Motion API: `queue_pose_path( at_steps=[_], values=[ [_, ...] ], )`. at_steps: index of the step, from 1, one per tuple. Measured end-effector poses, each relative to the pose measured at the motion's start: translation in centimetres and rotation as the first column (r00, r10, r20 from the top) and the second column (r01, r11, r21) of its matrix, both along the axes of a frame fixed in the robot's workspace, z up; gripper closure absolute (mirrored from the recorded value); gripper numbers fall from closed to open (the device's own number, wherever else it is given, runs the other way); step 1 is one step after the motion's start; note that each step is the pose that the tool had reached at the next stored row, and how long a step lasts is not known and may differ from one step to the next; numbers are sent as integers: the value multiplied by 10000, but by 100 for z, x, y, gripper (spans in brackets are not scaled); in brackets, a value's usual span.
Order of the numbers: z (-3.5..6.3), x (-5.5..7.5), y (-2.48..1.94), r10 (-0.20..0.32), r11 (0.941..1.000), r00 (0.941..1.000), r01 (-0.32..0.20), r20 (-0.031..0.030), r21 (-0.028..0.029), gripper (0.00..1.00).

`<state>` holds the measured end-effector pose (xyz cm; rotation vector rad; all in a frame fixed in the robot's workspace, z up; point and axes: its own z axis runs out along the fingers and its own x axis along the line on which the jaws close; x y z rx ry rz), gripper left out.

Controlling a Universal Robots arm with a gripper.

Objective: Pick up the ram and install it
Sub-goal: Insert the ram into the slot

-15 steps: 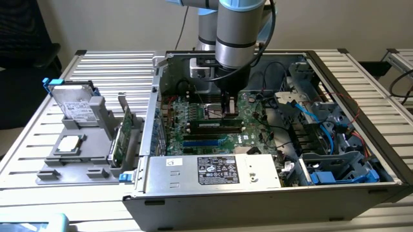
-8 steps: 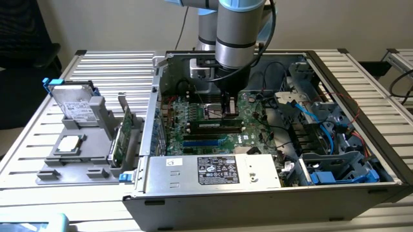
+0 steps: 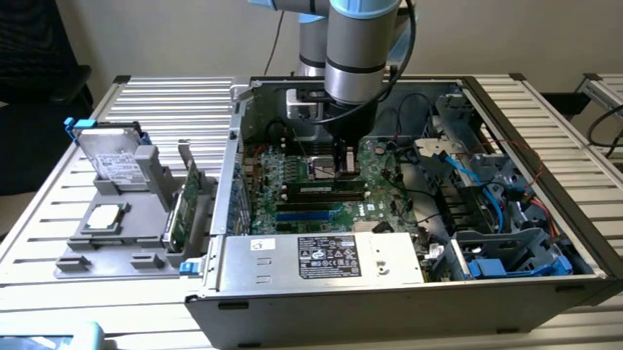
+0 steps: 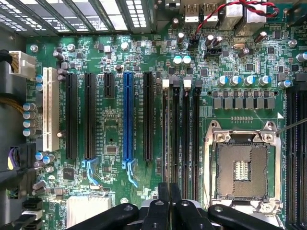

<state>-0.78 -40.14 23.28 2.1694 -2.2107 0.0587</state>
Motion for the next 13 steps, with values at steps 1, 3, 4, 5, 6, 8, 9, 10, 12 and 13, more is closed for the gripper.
queue_pose_path(
  at_steps=[1, 3, 4, 5, 6, 8, 9, 10, 12, 13],
  values=[
    [0, 0, 2, 0, 10000, 10000, 0, -1, 0, 88],
    [0, 0, 1, 1, 10000, 10000, -1, -1, -3, 88],
    [-1, 0, 2, 1, 10000, 10000, -1, -1, -3, 88],
    [-2, 0, 2, 1, 10000, 10000, -1, -1, -2, 88],
    [-3, 0, 2, 1, 10000, 10000, -1, -1, -3, 88],
    [-7, 0, 2, 1, 10000, 10000, -1, -1, -1, 88],
    [-11, 0, 2, 1, 10000, 10000, -1, 0, 0, 88],
    [-14, 0, 2, 1, 10000, 10000, -1, -1, -1, 88],
    [-18, 0, 2, 1, 10000, 10000, -1, -2, -3, 88],
    [-19, 0, 2, 1, 10000, 10000, -1, -2, -4, 88]
  ],
)
